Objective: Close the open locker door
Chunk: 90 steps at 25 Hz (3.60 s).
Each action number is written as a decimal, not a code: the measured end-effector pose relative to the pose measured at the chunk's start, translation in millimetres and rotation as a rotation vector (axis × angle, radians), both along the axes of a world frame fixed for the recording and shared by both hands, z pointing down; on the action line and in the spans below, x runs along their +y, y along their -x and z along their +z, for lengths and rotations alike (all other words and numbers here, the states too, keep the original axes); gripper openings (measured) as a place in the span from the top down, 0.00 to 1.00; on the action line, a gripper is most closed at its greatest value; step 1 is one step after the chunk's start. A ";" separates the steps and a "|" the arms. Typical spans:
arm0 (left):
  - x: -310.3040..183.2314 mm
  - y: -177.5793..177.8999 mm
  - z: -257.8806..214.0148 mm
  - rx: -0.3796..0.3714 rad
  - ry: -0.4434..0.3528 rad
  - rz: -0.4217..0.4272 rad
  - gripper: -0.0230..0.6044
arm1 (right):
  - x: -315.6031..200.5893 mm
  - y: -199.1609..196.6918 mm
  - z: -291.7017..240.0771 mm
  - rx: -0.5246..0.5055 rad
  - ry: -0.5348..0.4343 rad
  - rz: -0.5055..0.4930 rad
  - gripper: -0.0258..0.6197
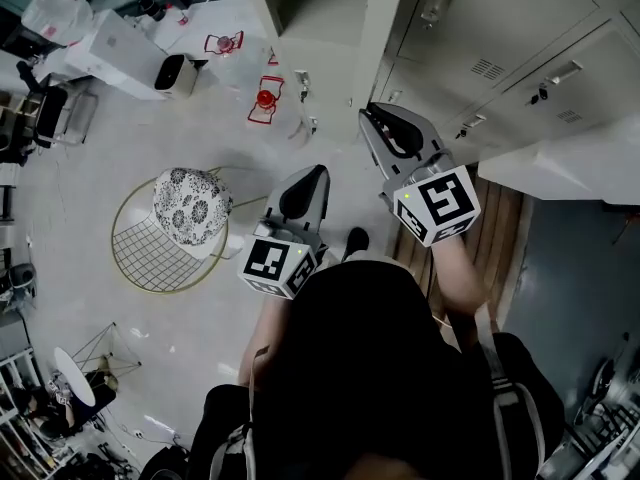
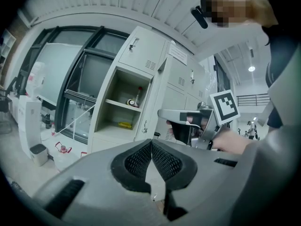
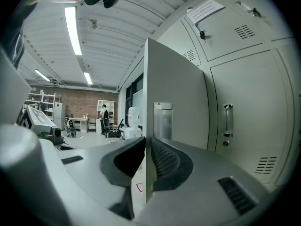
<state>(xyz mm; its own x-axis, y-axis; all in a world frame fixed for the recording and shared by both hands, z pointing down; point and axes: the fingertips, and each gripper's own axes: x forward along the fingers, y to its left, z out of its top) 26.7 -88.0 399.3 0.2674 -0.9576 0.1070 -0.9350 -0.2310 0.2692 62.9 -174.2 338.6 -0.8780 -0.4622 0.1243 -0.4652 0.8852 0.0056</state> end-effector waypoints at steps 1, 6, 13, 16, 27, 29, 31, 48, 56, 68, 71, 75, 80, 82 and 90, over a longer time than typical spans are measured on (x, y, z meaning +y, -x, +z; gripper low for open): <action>-1.5 4.4 -0.9 0.001 -0.004 0.005 0.93 | 0.2 5.2 0.5 0.003 -0.001 0.004 0.89; -14.5 28.5 -6.5 0.009 -0.020 0.037 0.93 | -1.8 31.8 0.2 0.016 -0.003 0.032 0.89; -34.3 66.6 -8.2 0.020 -0.028 0.084 0.93 | -8.9 68.0 1.8 0.022 0.003 0.080 0.89; -42.5 81.4 -8.9 0.023 -0.030 0.104 0.93 | -14.2 82.6 1.6 0.022 0.009 0.106 0.89; -66.6 132.8 -7.8 0.036 -0.046 0.189 0.93 | -35.6 128.5 1.9 0.036 0.016 0.233 0.89; -70.6 141.8 -7.2 0.037 -0.049 0.207 0.93 | -39.2 135.8 2.1 0.037 0.012 0.253 0.90; -75.1 149.1 -7.2 0.036 -0.053 0.229 0.93 | -43.4 143.1 2.4 0.038 0.009 0.274 0.90; -112.4 194.0 -6.7 0.047 -0.048 0.331 0.93 | -86.0 190.4 3.0 0.041 -0.001 0.402 0.90; -116.1 209.5 -11.5 0.051 -0.066 0.325 0.93 | -100.7 202.8 3.4 0.047 0.011 0.428 0.90; -117.6 215.5 -13.8 0.068 -0.070 0.330 0.93 | -123.6 213.8 4.7 0.076 -0.003 0.427 0.93; -119.4 217.9 -13.6 0.066 -0.069 0.326 0.93 | -130.3 216.8 4.7 0.076 -0.002 0.430 0.93; -123.3 220.8 -11.6 0.062 -0.065 0.321 0.93 | -139.3 218.6 7.5 0.080 0.001 0.436 0.93; -125.4 222.8 -14.0 0.056 -0.068 0.318 0.93 | -149.1 220.0 8.7 0.077 0.008 0.445 0.93; -126.6 224.2 -14.5 0.053 -0.071 0.316 0.93 | -153.6 220.6 9.7 0.080 0.008 0.454 0.93; -124.4 232.3 -14.5 0.048 -0.074 0.304 0.93 | -165.9 221.7 7.3 0.086 0.002 0.477 0.93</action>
